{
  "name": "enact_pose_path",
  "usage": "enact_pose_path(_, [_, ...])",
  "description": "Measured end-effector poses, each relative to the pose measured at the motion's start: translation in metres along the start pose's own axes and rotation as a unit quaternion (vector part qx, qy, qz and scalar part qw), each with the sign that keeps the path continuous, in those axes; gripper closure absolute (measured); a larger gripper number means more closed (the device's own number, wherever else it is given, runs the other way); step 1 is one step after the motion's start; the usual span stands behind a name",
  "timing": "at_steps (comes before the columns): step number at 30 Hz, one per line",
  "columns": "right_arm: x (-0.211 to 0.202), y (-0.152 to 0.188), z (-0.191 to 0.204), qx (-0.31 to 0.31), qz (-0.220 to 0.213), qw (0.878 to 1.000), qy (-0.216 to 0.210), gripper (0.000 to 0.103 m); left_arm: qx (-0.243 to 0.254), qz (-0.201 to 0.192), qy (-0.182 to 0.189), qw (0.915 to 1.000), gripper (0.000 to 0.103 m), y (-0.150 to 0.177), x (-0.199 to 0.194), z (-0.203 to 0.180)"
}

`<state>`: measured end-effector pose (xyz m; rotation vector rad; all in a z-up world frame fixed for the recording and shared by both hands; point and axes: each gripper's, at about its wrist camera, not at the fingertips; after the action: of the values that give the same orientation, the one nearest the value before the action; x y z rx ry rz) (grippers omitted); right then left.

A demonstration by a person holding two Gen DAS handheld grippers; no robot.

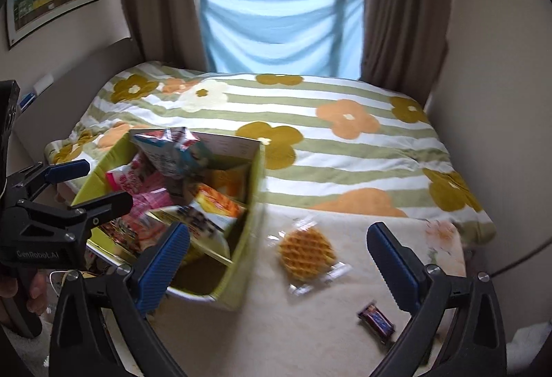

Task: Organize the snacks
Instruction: 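Move both tools back from the box toward the Snickers bar and white packet, then grasp the Snickers bar with left tool while right grasps the white packet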

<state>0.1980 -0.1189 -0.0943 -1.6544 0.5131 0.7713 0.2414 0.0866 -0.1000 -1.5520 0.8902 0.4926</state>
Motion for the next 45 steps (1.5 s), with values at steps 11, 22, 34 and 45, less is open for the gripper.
enact_pose_path(11, [-0.032, 0.076, -0.117, 0.044, 0.032, 0.998, 0.013, 0.001, -0.008, 0.027, 0.016, 0.9995, 0.001, 0.043, 0.025, -0.125])
enact_pose_path(22, [-0.029, 0.136, -0.203, 0.046, 0.052, 0.998, -0.006, 0.001, -0.018, 0.076, -0.005, 0.997, 0.001, 0.09, 0.086, -0.23])
enact_pose_path(34, [0.022, 0.174, -0.228, 0.068, 0.102, 0.992, -0.04, 0.001, 0.141, 0.136, 0.009, 0.9806, 0.001, 0.132, 0.166, -0.284])
enact_pose_path(45, [0.07, 0.198, -0.231, 0.115, 0.119, 0.986, -0.025, 0.001, 0.204, 0.15, 0.037, 0.9668, 0.001, 0.153, 0.209, -0.278])
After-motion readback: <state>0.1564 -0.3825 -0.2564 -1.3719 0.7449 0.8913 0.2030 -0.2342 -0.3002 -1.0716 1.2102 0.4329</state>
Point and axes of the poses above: each gripper's, at about its wrist camera, not at the fingertips, and x roughly the way its jaws point, z to its left, y to its underside, and after that the axes turned 9 degrees about -x, right-handed
